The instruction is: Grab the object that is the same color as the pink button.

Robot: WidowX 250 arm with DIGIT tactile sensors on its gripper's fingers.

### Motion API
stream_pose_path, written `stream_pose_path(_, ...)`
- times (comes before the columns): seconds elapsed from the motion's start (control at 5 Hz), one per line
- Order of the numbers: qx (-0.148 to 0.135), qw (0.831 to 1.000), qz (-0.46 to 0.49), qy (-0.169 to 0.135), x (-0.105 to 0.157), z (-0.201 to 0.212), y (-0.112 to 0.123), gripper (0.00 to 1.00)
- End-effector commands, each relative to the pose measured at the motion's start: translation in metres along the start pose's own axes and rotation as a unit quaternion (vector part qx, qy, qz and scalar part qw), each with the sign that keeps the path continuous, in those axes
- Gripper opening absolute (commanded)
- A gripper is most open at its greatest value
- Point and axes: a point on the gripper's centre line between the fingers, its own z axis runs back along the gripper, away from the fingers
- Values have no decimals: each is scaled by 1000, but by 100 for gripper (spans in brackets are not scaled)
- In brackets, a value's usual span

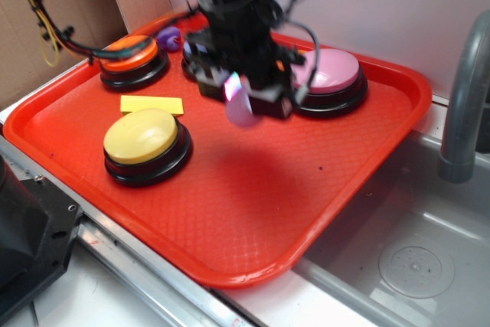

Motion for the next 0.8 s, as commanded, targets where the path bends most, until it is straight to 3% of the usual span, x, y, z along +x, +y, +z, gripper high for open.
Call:
stream_pose_path(0.0, -20, 996, 71, -41, 45, 76, 63, 0)
stream_pose_path(0.2, -26, 994, 97, -32, 59, 100, 92, 0)
stream_pose_path(0.4, -41, 993, 107, -31, 67, 102, 105, 0)
stream_pose_path(0.6, -19, 997, 79, -8, 70, 100, 108, 33)
